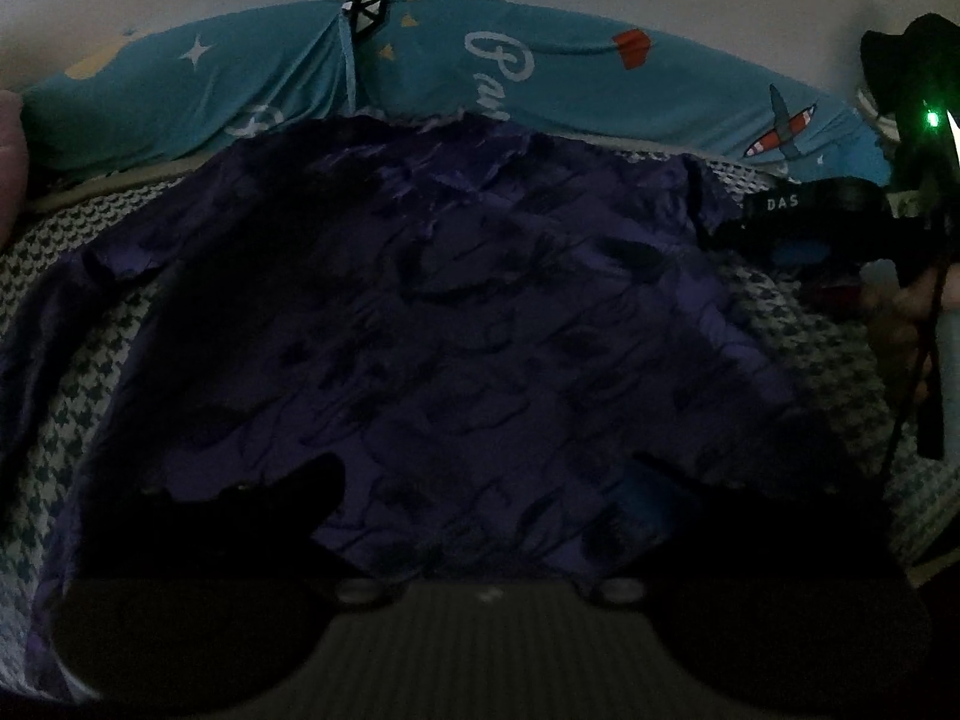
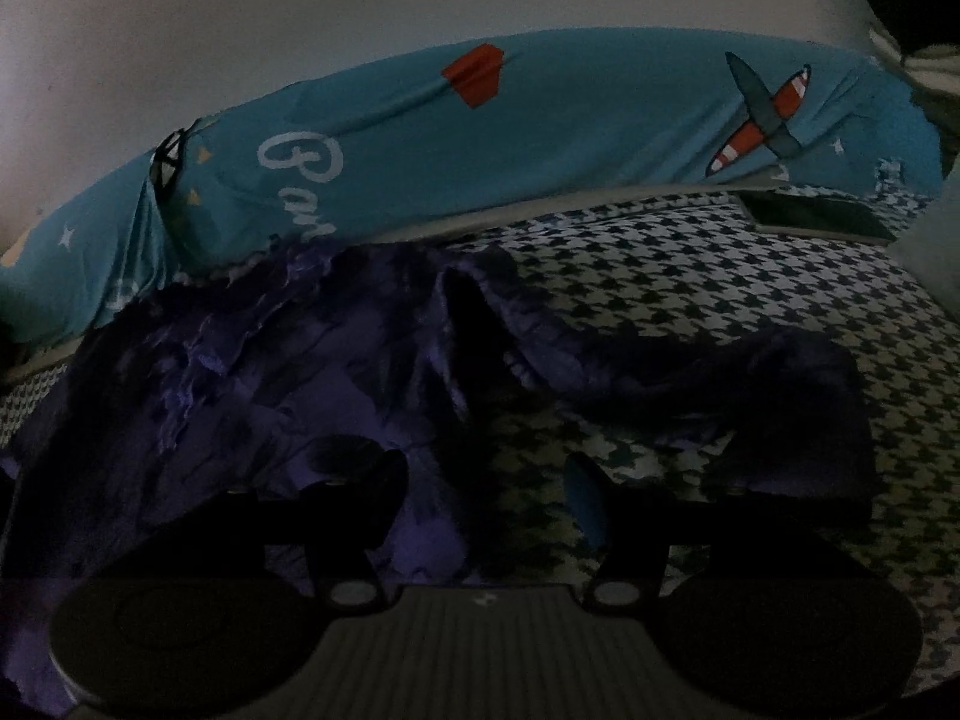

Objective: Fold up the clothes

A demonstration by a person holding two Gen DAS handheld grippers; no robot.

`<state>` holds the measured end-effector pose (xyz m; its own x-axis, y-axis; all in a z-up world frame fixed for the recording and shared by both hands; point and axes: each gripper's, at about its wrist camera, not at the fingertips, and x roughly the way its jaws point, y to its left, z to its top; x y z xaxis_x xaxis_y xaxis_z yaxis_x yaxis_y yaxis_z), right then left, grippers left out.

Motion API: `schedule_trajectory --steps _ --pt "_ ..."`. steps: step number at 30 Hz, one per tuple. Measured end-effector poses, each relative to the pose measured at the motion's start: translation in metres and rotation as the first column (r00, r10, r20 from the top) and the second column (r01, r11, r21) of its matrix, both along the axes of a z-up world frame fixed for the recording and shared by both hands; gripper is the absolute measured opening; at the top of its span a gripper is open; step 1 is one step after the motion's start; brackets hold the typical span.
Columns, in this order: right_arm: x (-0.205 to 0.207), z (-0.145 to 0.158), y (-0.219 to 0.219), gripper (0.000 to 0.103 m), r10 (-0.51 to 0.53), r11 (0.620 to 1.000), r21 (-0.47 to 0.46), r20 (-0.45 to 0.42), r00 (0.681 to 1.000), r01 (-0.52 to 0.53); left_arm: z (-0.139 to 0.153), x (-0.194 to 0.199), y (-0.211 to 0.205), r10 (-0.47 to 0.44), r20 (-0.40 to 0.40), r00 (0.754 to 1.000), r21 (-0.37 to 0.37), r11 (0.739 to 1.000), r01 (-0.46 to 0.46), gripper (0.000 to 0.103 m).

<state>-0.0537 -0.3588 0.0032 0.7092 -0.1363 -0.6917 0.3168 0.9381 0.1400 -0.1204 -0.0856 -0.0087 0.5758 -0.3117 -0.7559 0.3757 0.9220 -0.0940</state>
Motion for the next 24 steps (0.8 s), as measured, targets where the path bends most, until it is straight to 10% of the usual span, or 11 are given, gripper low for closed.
schedule_trajectory --steps 24 --pt "0.003 -0.001 -0.020 0.058 -0.058 0.998 -0.002 0.004 0.998 0.058 0.013 0.001 -0.017 -0.022 -0.001 1.000 -0.013 1.000 0.022 0.103"
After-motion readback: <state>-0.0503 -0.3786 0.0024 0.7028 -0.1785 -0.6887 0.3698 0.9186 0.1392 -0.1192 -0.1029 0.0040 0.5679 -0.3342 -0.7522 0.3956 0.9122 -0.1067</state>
